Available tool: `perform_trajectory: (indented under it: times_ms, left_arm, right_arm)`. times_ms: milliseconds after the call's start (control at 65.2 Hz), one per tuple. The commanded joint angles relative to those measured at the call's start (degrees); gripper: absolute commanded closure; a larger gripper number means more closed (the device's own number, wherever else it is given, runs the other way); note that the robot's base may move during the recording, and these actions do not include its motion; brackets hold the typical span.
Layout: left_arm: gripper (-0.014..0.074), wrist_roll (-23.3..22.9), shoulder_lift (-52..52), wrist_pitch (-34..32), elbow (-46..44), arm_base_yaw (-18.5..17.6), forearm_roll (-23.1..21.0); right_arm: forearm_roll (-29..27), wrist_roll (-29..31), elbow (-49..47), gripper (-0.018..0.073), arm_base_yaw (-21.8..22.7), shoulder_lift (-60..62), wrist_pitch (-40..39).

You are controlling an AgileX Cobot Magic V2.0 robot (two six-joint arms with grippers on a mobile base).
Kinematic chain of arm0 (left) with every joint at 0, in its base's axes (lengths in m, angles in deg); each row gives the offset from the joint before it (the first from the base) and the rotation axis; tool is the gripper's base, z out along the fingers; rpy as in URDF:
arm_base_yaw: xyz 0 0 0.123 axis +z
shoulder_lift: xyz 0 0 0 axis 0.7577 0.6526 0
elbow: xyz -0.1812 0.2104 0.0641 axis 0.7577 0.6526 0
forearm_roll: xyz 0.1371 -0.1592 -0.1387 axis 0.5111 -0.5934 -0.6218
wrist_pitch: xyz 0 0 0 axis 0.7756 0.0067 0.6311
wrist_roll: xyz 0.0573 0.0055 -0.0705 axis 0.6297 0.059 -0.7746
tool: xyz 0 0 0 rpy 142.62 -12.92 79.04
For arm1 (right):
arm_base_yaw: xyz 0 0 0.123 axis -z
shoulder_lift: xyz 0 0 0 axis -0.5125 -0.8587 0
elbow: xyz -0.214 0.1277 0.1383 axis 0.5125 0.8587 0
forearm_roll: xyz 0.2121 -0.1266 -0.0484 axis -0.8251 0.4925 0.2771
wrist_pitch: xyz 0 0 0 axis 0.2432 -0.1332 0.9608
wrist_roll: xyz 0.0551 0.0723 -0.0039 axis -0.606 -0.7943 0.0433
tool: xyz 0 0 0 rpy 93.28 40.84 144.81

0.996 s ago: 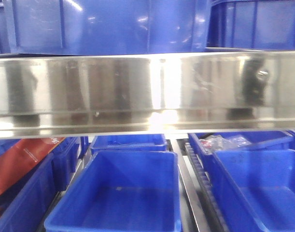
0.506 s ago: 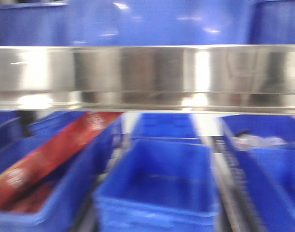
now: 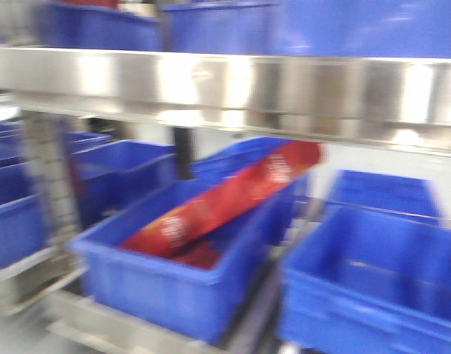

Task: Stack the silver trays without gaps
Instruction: 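Drive the base back and turn away from the shelf holding the tray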

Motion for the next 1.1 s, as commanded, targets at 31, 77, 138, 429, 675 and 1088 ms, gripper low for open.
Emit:
perform_trajectory:
  times_ms: [31, 77, 138, 429, 675, 1088]
  left_arm:
    - [0.0613, -0.26, -0.57, -0.73, -0.56, -0.27, 1.52]
    - [0.0613, -0.26, -0.57, -0.73, -0.56, -0.27, 1.52]
    - [0.0613, -0.26, -0.57, -0.73, -0.56, -0.27, 1.52]
    - [0.0613, -0.26, -0.57, -0.73, -0.56, -0.27, 1.52]
    - [0.0613, -0.26, -0.57, -0.73, -0.56, -0.27, 1.52]
    - [0.0613, -0.26, -0.57, -0.73, -0.56, -0.27, 1.52]
  right_arm:
    - [2.32, 0.54, -0.4, 0.0627, 0.25, 0.43, -0.76]
    - [2.32, 0.54, -0.4, 0.0627, 0.25, 0.43, -0.76]
    - [2.32, 0.54, -0.4, 0.0627, 0.25, 0.43, -0.76]
    - [2.32, 0.54, -0.4, 0.0627, 0.25, 0.43, -0.76]
    - [2.32, 0.54, -0.4, 0.0627, 0.25, 0.43, -0.76]
    - [2.32, 0.54, -0.4, 0.0627, 0.25, 0.43, -0.76]
